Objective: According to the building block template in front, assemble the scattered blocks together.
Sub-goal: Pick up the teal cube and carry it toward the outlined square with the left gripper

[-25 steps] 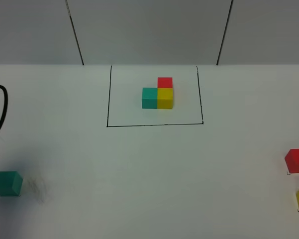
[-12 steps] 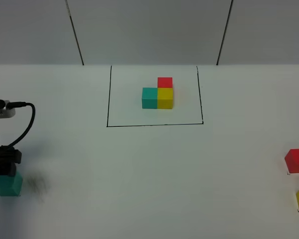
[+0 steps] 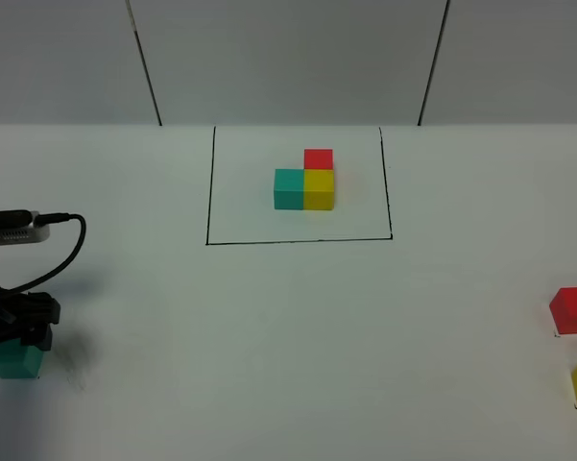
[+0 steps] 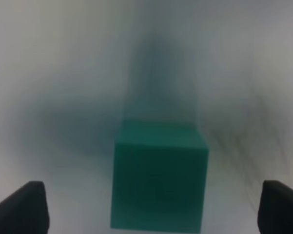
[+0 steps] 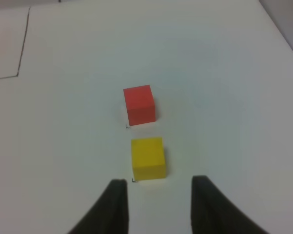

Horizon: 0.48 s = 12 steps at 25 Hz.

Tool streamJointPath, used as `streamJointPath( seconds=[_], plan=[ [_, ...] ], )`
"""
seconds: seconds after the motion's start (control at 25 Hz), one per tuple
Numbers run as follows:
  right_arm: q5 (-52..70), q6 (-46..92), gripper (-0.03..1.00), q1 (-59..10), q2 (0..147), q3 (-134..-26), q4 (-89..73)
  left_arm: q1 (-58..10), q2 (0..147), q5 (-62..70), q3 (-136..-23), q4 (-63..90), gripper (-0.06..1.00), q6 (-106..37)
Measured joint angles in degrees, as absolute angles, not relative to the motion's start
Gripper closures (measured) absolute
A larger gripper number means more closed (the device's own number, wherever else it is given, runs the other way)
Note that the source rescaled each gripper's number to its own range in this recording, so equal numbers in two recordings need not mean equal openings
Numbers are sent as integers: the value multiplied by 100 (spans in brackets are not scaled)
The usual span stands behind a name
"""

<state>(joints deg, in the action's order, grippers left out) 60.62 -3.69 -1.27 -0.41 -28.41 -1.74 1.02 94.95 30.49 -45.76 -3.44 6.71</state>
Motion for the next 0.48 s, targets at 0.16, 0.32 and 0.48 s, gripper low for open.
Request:
streamJointPath(
  seconds=[0.16, 0.32, 0.48],
  plan=[
    [6062, -369, 97, -127, -41, -2841, -174, 102, 9761, 2983, -4580, -344, 9, 700],
    [6062, -369, 97, -127, -41, -2841, -174, 102, 9919, 2791, -4580, -344, 11, 706],
    [6062, -369, 97, -127, -41, -2841, -174, 102, 9944, 2583, -4580, -344, 16, 711]
  ],
)
